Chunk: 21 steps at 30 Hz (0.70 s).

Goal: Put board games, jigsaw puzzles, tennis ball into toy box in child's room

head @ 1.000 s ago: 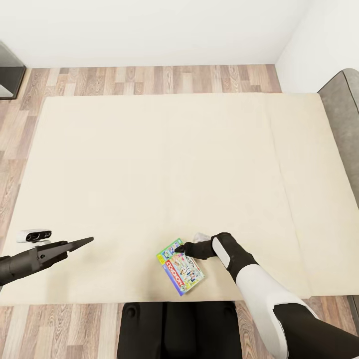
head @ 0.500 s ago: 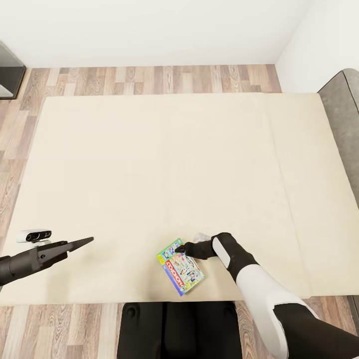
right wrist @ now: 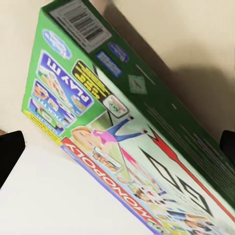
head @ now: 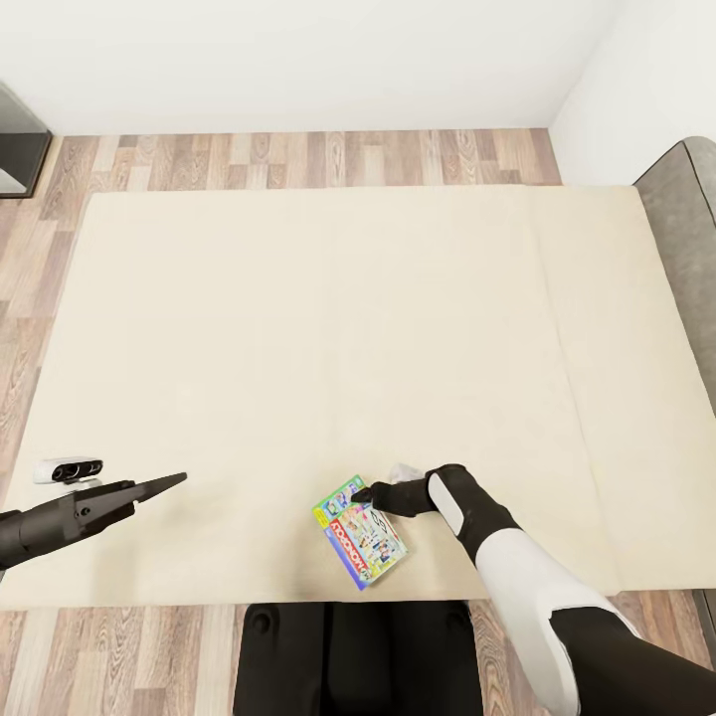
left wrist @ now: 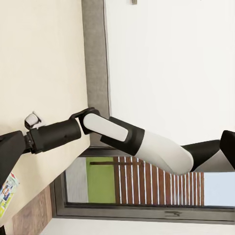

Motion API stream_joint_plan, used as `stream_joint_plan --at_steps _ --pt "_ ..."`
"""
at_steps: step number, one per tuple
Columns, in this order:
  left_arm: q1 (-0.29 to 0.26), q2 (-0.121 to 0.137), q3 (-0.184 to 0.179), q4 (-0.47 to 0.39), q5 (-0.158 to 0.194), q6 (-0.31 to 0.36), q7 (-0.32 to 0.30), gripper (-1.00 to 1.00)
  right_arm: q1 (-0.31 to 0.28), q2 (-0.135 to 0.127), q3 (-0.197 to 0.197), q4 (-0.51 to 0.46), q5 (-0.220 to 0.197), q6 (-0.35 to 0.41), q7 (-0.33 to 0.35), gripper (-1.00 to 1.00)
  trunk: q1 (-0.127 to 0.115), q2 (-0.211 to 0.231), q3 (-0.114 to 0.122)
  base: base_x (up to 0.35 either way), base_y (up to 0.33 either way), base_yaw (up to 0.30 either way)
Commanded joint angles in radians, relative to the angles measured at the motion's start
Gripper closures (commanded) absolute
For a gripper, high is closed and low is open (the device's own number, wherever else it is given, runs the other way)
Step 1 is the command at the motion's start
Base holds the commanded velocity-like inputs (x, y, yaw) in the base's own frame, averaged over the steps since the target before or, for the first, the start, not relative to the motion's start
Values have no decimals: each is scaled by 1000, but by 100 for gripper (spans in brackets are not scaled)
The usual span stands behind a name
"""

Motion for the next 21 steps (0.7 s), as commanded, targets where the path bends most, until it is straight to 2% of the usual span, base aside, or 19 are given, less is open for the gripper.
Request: stream_joint_plan --at_steps 1,5,9,14,19,21 --pt "0 0 0 0 0 11 -4 -100 3 -1 1 -9 -5 5 4 -100 1 -2 -1 0 0 0" --pt "0 0 1 3 0 11 -4 -100 34 -2 1 -71 -5 9 27 -100 1 -2 -1 0 0 0" --pt "0 0 1 6 0 11 -4 -100 104 -2 2 -186 -6 34 42 -100 1 -2 -1 0 0 0" --pt "0 0 1 7 1 11 -4 -100 196 -2 2 -361 -5 126 48 -100 1 -2 -1 0 0 0" --pt "0 0 1 7 1 11 -4 -100 290 -3 1 -476 -5 154 50 -100 1 -2 -1 0 0 0" --pt "0 0 1 7 1 11 -4 -100 310 -4 1 -497 -5 156 50 -100 1 -2 -1 0 0 0"
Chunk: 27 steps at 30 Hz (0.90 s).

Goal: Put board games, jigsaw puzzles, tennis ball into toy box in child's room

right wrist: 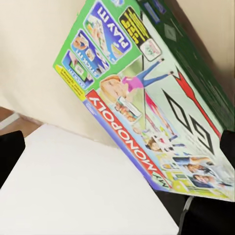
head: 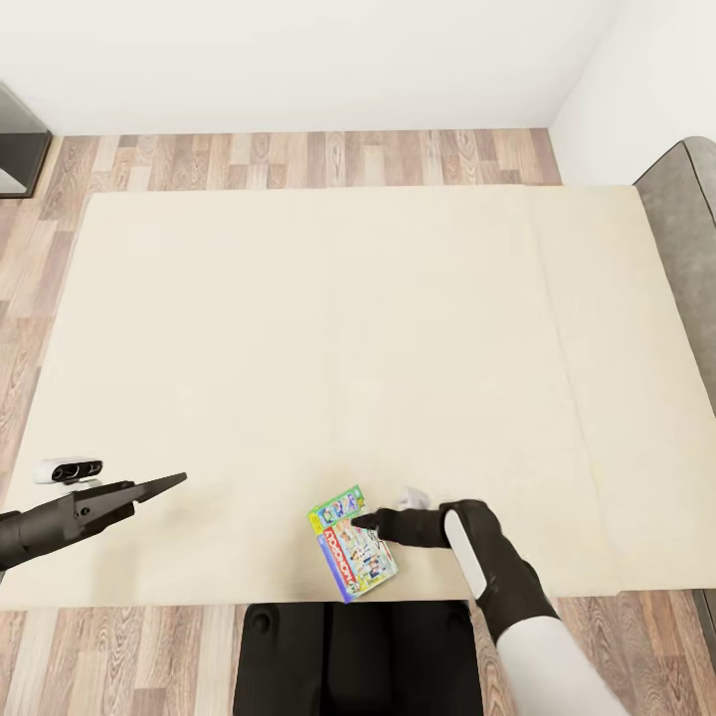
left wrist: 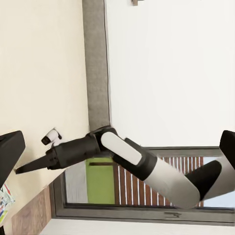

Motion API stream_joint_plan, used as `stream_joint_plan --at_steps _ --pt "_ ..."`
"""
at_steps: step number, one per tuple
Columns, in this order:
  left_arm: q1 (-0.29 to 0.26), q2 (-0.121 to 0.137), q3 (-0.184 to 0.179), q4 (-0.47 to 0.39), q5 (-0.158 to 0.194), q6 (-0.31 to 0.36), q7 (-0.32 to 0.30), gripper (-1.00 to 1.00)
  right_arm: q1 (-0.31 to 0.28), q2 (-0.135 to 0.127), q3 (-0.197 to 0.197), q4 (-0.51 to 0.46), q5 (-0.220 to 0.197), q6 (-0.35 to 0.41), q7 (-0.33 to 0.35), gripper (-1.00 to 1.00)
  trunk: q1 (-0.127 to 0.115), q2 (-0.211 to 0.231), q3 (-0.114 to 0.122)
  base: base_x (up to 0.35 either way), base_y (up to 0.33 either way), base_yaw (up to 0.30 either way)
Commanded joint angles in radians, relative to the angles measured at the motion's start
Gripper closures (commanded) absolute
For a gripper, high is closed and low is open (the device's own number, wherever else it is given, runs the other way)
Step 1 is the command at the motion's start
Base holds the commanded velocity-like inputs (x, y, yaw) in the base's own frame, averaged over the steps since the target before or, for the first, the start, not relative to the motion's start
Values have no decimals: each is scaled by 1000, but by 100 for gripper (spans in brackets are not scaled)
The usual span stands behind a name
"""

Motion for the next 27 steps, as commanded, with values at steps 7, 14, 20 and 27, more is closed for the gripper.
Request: stream_joint_plan --at_steps 7,14,20,27 --pt "0 0 0 0 0 11 -4 -100 69 -7 -2 -63 -2 4 3 -100 1 -2 -1 0 0 0" --pt "0 0 1 0 0 11 -4 -100 88 -22 -2 -76 -5 0 4 -100 1 -2 -1 0 0 0" --pt "0 0 2 0 0 11 -4 -100 118 -45 -5 -77 -12 -2 6 -100 1 -2 -1 0 0 0" --pt "0 0 3 0 0 11 -4 -100 126 -58 -5 -76 -15 -2 6 -100 1 -2 -1 0 0 0"
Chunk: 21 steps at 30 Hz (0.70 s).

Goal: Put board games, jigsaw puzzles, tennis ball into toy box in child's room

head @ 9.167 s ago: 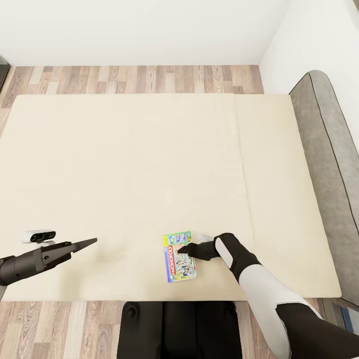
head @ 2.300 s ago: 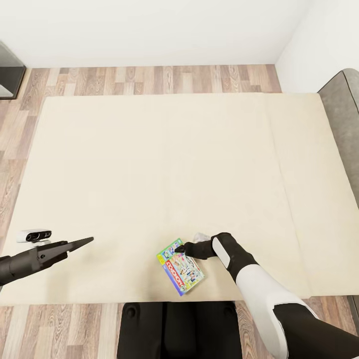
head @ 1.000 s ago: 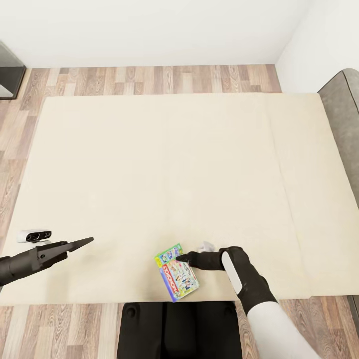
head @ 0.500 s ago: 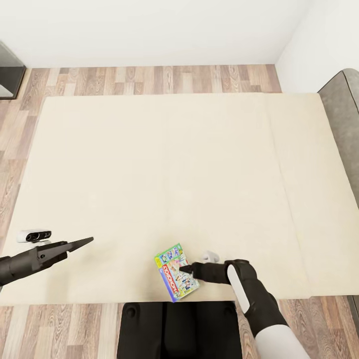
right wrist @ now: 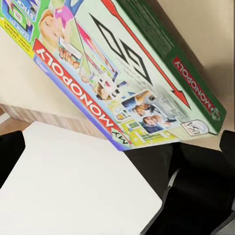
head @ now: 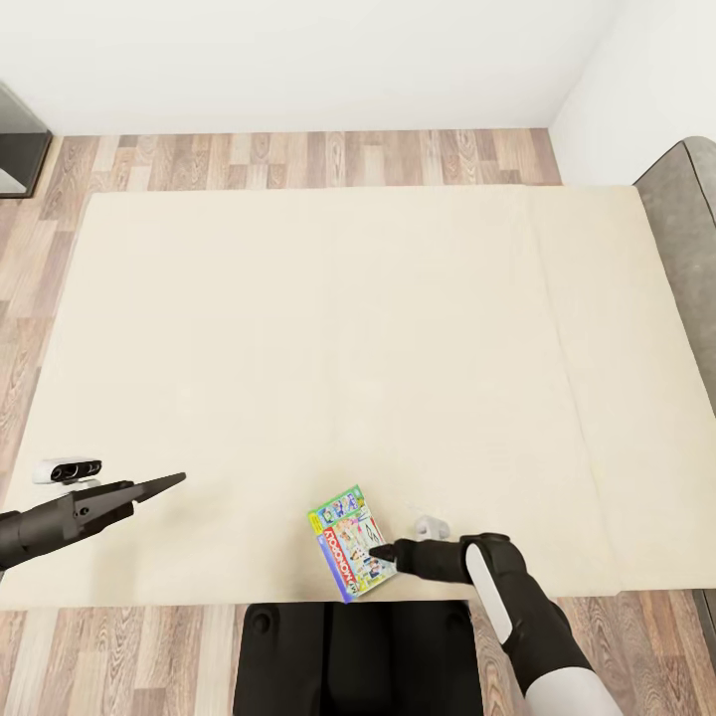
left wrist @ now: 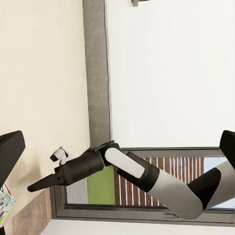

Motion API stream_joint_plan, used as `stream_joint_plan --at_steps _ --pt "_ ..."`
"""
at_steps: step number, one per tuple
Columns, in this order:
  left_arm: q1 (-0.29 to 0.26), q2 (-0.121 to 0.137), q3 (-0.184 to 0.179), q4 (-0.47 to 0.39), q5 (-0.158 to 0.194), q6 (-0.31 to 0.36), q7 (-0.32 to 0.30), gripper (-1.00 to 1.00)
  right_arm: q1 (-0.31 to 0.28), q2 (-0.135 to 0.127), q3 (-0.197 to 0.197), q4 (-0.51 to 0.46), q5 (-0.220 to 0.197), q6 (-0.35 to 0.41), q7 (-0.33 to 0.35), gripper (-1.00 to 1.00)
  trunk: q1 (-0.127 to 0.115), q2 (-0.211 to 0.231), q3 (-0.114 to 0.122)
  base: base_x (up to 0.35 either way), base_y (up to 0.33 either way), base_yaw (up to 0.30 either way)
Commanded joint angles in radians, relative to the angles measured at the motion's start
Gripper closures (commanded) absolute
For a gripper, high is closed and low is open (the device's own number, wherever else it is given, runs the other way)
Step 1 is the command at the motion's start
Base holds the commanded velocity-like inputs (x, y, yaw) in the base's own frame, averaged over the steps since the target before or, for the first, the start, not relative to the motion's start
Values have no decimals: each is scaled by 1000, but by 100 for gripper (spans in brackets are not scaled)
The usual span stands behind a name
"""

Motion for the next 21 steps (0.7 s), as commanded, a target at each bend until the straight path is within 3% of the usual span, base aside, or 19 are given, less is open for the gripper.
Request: stream_joint_plan --at_steps 1,21 --pt "0 0 0 0 0 11 -4 -100 0 0 -1 0 0 5 2 -100 1 -2 -1 0 0 0" --pt "0 0 0 0 -1 10 -4 -100 2 6 6 28 12 -11 -6 -100 1 -2 -1 0 0 0"
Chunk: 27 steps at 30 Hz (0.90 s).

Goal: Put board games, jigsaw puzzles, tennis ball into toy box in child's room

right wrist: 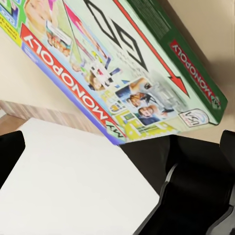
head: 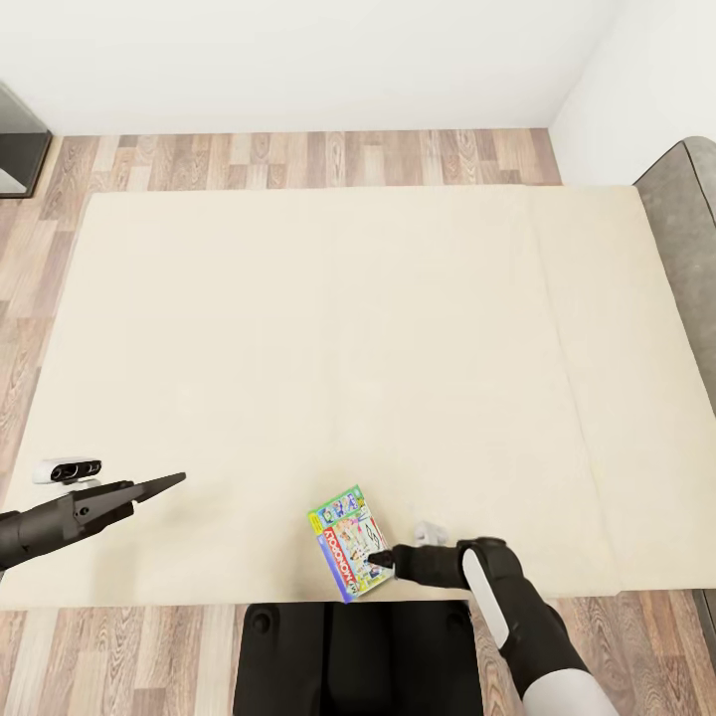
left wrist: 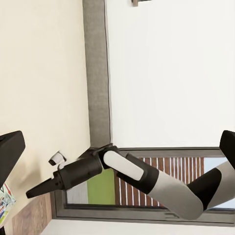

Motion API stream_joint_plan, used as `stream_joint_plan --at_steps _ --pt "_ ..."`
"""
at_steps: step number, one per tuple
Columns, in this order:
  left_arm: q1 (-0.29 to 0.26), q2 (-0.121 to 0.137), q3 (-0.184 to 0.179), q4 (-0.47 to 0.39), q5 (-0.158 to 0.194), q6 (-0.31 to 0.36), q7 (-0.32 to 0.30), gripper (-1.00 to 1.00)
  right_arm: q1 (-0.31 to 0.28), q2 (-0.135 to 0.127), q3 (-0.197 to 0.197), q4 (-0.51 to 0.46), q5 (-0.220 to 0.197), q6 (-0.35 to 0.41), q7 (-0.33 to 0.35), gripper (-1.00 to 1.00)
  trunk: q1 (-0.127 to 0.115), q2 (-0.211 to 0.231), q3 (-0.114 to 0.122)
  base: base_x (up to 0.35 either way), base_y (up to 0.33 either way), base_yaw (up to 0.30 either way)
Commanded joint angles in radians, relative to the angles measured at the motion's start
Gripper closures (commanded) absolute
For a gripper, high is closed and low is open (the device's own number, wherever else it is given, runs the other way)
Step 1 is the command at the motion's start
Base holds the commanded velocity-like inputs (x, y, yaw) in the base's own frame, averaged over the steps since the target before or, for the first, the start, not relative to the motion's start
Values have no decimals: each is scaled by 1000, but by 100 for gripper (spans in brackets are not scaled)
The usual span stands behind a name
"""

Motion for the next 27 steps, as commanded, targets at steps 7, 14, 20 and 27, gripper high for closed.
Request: stream_joint_plan --at_steps 7,14,20,27 --pt "0 0 0 0 0 11 -4 -100 0 5 -1 49 1 -16 -2 -100 1 -2 -1 0 0 0" --pt "0 0 0 0 0 11 -4 -100 0 7 -2 100 2 -51 -4 -100 1 -2 -1 0 0 0" --pt "0 0 0 0 0 11 -4 -100 0 6 -2 172 5 -85 -5 -100 1 -2 -1 0 0 0" --pt "0 0 0 0 0 11 -4 -100 1 5 -2 211 4 -127 -5 -100 1 -2 -1 0 0 0"
